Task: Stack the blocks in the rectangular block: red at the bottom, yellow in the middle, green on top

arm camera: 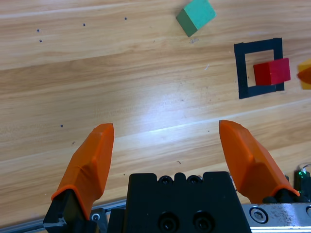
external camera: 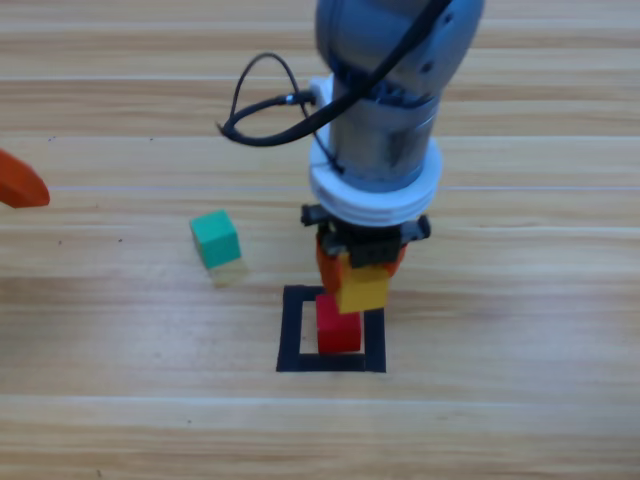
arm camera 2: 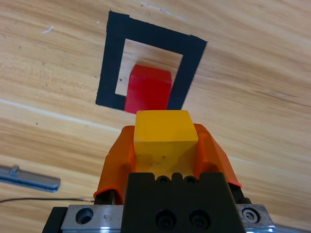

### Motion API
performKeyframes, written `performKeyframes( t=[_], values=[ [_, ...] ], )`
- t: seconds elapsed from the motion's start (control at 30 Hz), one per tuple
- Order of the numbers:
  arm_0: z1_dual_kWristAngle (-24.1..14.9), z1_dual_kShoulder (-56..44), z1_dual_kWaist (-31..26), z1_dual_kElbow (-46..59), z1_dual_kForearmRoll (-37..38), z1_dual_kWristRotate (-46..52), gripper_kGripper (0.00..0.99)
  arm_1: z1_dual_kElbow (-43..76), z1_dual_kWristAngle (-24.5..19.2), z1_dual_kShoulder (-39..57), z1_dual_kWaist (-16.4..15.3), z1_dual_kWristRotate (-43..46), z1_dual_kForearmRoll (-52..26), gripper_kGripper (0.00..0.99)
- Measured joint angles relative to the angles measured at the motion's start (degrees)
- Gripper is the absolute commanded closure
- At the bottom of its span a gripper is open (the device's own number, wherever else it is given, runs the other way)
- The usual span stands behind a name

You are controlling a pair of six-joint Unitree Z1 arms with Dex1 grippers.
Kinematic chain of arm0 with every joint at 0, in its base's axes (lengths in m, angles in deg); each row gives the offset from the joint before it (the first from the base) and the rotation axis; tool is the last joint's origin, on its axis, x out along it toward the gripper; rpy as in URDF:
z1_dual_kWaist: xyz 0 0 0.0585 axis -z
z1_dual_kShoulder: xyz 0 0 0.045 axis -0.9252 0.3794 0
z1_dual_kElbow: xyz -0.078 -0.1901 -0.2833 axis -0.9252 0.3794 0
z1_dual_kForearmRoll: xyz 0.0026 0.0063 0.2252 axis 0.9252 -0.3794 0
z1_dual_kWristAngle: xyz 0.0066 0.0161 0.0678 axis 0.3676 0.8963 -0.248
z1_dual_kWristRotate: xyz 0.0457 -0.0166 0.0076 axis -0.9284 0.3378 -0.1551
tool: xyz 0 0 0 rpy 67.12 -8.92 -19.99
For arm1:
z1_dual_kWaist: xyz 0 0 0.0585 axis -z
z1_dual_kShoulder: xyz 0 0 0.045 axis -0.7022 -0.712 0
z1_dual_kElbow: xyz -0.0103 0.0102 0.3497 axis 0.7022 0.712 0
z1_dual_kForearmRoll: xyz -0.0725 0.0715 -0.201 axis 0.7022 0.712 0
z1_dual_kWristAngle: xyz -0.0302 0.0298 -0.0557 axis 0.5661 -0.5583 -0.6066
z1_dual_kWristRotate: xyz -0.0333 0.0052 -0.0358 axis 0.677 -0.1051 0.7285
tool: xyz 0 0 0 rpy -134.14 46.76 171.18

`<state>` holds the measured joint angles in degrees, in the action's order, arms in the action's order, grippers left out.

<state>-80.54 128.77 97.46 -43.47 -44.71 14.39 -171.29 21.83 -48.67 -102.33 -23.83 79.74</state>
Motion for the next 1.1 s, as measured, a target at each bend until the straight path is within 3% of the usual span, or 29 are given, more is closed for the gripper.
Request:
performKeyframes(
  t=[0.4, 1.1],
  values=[
    [0.4, 0.1, -2.2, 1.6, 0.9, -0.1, 0.071, -9.3, -1.4, -6.3, 0.0, -2.6, 4.5, 0.918],
    [1.0, 0.9, -2.5, 4.6, 3.9, -0.1, 0.071, -11.1, -1.7, -8.8, -0.2, -4.1, 4.5, 0.915]
  ],
)
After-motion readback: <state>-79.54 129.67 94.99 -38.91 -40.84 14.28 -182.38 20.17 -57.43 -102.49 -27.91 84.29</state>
